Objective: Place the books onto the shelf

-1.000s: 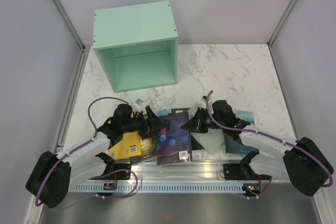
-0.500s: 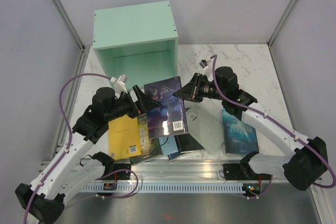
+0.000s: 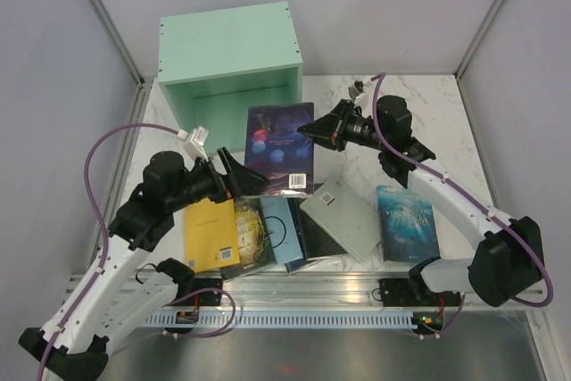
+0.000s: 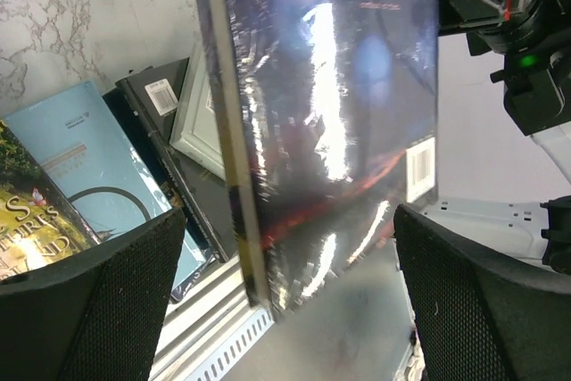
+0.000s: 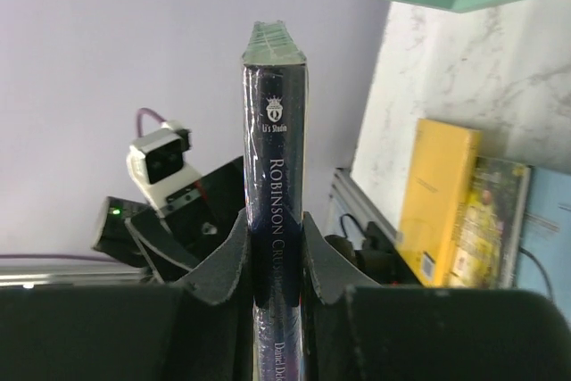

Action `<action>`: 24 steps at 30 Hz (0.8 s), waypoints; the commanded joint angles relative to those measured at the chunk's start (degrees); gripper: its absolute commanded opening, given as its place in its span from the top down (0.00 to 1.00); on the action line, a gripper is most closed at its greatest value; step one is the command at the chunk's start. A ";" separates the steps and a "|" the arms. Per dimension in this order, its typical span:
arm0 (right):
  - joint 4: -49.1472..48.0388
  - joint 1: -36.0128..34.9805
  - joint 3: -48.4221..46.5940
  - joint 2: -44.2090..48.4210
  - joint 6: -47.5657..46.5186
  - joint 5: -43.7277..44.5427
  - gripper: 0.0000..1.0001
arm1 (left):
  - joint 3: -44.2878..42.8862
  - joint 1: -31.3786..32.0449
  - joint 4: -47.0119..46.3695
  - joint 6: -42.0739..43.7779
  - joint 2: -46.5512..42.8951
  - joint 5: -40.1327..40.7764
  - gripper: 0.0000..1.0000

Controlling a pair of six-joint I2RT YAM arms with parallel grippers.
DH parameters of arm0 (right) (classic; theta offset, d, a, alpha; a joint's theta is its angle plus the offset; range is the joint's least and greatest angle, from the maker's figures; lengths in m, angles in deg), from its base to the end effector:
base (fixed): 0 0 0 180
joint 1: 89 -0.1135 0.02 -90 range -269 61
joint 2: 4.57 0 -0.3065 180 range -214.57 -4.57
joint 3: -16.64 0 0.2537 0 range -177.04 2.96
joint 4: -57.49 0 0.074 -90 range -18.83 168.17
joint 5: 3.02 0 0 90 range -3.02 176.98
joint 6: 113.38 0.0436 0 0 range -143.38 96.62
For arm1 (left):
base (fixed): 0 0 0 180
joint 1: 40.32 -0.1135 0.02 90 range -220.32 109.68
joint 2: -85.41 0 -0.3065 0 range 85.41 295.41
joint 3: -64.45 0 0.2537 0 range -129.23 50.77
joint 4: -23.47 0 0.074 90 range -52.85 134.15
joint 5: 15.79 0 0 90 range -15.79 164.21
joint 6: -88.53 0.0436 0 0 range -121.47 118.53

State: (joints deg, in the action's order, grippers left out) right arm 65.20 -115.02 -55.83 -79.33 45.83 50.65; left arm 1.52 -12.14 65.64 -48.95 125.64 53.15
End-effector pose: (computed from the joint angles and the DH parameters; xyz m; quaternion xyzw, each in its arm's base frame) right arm 0.2586 0.1550 0.3801 0.0816 0.7505 0.6121 0.2353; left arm 0.1056 -0.0743 0.3711 -0.0305 0.8091 -0.4660 0.3568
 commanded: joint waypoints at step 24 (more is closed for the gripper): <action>-34.36 0.00 1.13 -5.48 23.60 -1.28 1.00 | -6.21 -4.01 -20.73 -15.88 3.71 -8.99 0.85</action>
State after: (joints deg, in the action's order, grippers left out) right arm 37.37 -114.56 -51.50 -84.36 64.28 48.26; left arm -2.53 -16.42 53.18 -63.20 128.55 49.37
